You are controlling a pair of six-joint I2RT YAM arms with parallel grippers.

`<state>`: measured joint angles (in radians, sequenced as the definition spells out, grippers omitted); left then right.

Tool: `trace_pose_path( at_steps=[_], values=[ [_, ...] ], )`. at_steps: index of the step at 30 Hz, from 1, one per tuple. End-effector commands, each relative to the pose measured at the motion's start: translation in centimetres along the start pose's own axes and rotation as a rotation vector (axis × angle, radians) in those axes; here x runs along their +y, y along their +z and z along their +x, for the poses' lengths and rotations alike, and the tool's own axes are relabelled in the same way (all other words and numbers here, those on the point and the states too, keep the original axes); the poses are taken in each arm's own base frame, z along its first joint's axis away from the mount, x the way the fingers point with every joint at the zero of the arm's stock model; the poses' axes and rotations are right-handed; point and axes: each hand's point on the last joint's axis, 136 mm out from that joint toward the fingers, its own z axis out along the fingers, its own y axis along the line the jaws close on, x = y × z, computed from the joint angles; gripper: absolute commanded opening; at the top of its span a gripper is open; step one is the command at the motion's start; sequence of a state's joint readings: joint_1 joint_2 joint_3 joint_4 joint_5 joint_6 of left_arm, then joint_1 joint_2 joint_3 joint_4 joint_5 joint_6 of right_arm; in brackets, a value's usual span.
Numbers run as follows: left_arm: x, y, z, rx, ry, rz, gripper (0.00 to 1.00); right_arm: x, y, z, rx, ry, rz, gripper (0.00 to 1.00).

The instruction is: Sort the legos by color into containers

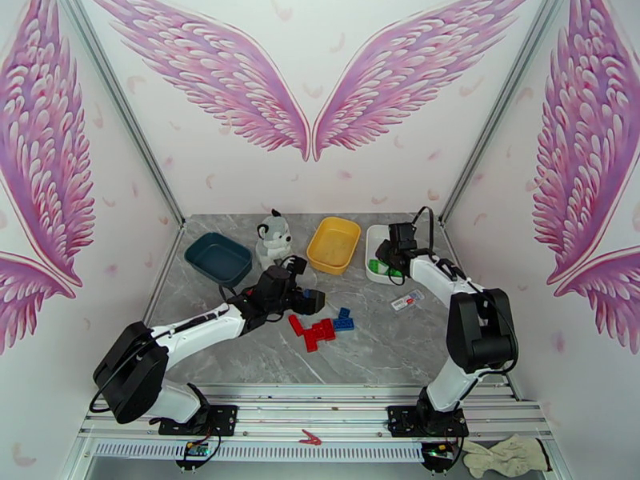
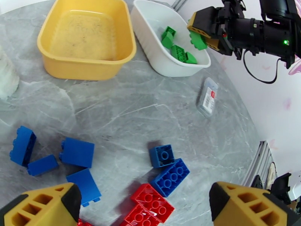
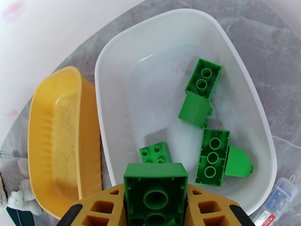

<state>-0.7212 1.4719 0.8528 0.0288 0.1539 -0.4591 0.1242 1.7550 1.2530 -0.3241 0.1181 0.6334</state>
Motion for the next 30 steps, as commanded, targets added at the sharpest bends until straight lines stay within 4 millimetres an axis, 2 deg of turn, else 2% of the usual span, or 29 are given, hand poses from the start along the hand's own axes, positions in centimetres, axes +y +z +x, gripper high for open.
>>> trace_pose_path(
  at_steps=[1, 5, 9, 11, 14, 17, 20, 23, 30],
  values=[
    [0.1, -0.9, -1.6, -0.040, 0.027, -0.044, 0.95, -0.5, 0.4, -0.6, 0.005, -0.016, 0.043, 0.38],
    [0.4, -1.6, -2.0, -0.061, 0.031, -0.065, 0.95, -0.5, 0.5, -0.7, 0.004, -0.026, 0.051, 0.41],
    [1.1, -2.3, -2.3, -0.079, 0.030, -0.116, 0.95, -0.5, 0.1, -1.0, -0.001, -0.031, 0.053, 0.59],
    [1.7, -2.8, -2.5, -0.088, 0.028, -0.148, 0.95, -0.5, -0.3, -1.0, -0.008, -0.032, 0.047, 0.64],
    [2.5, -3.5, -2.7, -0.099, 0.027, -0.201, 0.95, -0.1, -1.3, -0.9, -0.021, -0.029, 0.010, 0.65],
    [3.5, -4.3, -3.1, -0.112, 0.029, -0.263, 0.95, 1.2, -2.6, 0.0, -0.029, -0.040, -0.068, 0.63],
    [5.0, -5.3, -3.2, -0.119, 0.029, -0.345, 0.92, 3.5, -4.3, 1.9, -0.033, -0.089, -0.153, 0.61],
    [6.8, -6.4, -3.5, -0.134, 0.011, -0.418, 0.89, 6.0, -6.0, 5.0, -0.023, -0.172, -0.221, 0.60],
    [10.3, -9.2, -3.6, -0.147, -0.031, -0.545, 0.87, 10.5, -10.0, 14.0, -0.001, -0.425, -0.299, 0.61]
  ],
)
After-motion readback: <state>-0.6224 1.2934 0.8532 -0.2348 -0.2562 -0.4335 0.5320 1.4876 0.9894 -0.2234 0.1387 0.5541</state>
